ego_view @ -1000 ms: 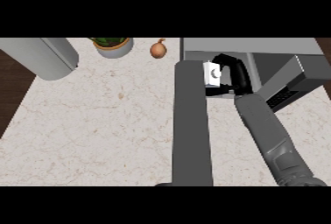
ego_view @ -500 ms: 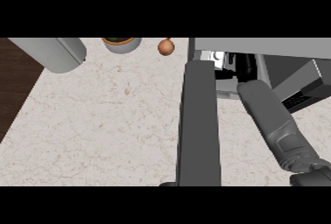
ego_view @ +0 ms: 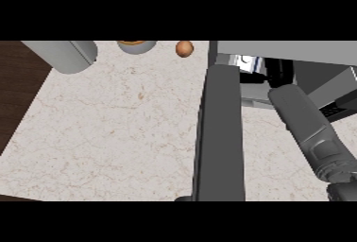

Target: Pick up the milk, place it into the microwave and close the microwave

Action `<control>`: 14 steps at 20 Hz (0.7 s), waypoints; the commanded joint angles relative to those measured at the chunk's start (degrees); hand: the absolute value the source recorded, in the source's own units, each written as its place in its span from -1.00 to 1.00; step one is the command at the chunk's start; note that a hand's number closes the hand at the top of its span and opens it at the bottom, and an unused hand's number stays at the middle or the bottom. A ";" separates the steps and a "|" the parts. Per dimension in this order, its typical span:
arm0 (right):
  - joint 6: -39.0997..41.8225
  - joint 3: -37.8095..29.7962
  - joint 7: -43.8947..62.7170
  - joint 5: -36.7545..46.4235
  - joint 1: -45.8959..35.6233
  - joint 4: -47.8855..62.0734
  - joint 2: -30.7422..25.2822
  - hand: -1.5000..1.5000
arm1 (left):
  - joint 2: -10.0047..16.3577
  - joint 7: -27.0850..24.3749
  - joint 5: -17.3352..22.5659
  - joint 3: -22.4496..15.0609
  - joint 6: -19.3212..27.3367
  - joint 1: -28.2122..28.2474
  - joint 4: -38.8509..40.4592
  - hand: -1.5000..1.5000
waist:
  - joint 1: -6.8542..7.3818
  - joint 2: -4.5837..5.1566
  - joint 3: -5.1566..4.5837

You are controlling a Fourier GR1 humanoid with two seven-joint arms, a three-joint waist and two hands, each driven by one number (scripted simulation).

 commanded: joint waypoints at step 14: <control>-5.28 1.99 4.13 3.76 -1.44 4.27 -2.83 -1.00 | 0.09 -1.06 -5.42 -2.47 -1.06 -2.11 2.88 -1.00 | 1.62 0.66 0.18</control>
